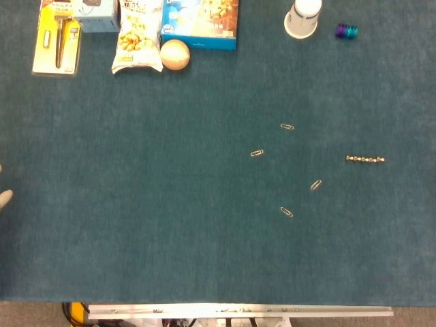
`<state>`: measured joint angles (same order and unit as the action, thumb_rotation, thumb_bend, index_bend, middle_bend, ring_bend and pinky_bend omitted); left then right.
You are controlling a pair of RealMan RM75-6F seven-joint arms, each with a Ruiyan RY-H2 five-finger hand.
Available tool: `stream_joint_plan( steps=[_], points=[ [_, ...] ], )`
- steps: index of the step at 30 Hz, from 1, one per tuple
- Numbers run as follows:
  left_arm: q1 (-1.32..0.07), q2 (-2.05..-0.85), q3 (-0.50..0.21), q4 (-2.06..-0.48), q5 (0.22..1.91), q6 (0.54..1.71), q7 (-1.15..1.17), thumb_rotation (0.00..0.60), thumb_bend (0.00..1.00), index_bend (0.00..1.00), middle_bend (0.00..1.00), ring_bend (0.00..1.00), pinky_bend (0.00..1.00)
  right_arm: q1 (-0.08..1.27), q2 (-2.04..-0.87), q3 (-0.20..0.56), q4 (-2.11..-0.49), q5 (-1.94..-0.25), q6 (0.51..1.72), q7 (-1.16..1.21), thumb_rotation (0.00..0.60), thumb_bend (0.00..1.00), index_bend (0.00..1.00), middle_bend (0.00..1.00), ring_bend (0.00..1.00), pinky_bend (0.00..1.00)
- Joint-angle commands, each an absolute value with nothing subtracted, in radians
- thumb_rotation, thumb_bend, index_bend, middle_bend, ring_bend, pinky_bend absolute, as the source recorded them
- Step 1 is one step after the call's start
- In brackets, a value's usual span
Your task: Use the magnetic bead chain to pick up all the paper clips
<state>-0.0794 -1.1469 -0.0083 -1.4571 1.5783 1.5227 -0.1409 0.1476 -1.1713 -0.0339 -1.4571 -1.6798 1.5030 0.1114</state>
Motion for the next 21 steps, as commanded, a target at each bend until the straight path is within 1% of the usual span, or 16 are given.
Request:
stream_joint_plan(
  steps=[1, 7, 12, 21],
  points=[
    [-0.074, -1.150, -0.006, -1.446, 1.571, 1.523, -0.144, 0.600, 0.00, 0.51, 0.44, 0.33, 0.44, 0.155, -1.171, -0.032, -1.461, -1.685, 1.494, 0.105, 0.600, 0.24, 0.36, 0.13, 0.00, 0.10],
    [-0.054, -1.152, -0.007, -1.454, 1.556, 1.546, -0.127, 0.600, 0.00, 0.51, 0.44, 0.33, 0.44, 0.163, -1.169, -0.034, -1.476, -1.700, 1.487, 0.100, 0.600, 0.25, 0.36, 0.13, 0.00, 0.10],
    [-0.057, -1.150, -0.005, -1.460, 1.561, 1.540, -0.124, 0.600, 0.00, 0.51, 0.44, 0.33, 0.44, 0.164, -1.178, -0.036, -1.482, -1.694, 1.473, 0.081, 0.600, 0.24, 0.36, 0.13, 0.00, 0.10],
    [-0.055, -1.143, 0.004, -1.462, 1.581, 1.545, -0.137, 0.600, 0.00, 0.51, 0.44, 0.33, 0.44, 0.182, -1.188, -0.026, -1.549, -1.653, 1.406, 0.001, 0.600, 0.24, 0.36, 0.13, 0.00, 0.10]
  ],
)
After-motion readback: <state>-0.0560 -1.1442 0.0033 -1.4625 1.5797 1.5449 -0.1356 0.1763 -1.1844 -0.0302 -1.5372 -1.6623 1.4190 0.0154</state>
